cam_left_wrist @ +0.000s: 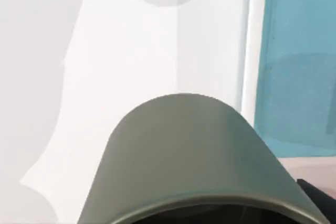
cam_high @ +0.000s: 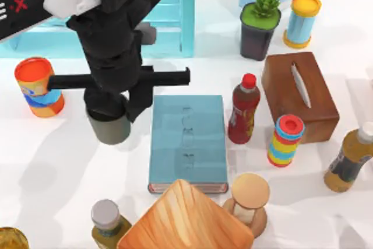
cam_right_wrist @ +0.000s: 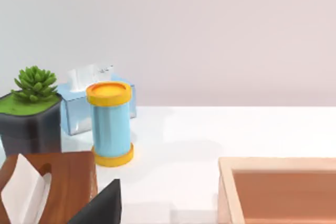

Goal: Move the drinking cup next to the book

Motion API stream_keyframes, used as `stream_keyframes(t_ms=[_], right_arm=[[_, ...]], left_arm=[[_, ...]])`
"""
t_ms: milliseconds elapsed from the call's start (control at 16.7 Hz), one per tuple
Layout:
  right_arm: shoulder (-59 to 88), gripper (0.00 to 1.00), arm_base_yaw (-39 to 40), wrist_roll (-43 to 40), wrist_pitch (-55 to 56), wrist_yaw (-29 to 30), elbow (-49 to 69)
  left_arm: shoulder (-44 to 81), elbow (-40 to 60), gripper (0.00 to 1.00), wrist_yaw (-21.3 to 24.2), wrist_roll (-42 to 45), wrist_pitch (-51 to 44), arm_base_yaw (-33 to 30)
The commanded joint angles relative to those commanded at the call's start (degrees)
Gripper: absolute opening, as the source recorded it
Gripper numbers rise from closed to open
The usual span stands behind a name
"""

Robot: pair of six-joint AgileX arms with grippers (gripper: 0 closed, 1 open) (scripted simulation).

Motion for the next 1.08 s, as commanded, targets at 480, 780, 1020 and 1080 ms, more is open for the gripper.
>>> stream_keyframes(t_ms=[480, 780, 1020, 1080], right_arm=[[0.0, 1.0, 0.0, 0.0, 0.0, 0.0, 0.0], [0.0, 1.0, 0.0, 0.0, 0.0, 0.0, 0.0], [0.0, 1.0, 0.0, 0.0, 0.0, 0.0, 0.0], [0.0, 1.0, 0.0, 0.0, 0.0, 0.0, 0.0]], left_arm=[[0.81, -7.73, 0.0, 0.03, 0.76, 8.67, 0.87], [1.53, -12.86, 0.0, 0.07, 1.22, 14.36, 1.2], [1.53, -12.86, 0.15, 0.07, 1.22, 14.36, 1.2], [1.53, -12.86, 0.23, 0.07, 1.22, 14.36, 1.2]])
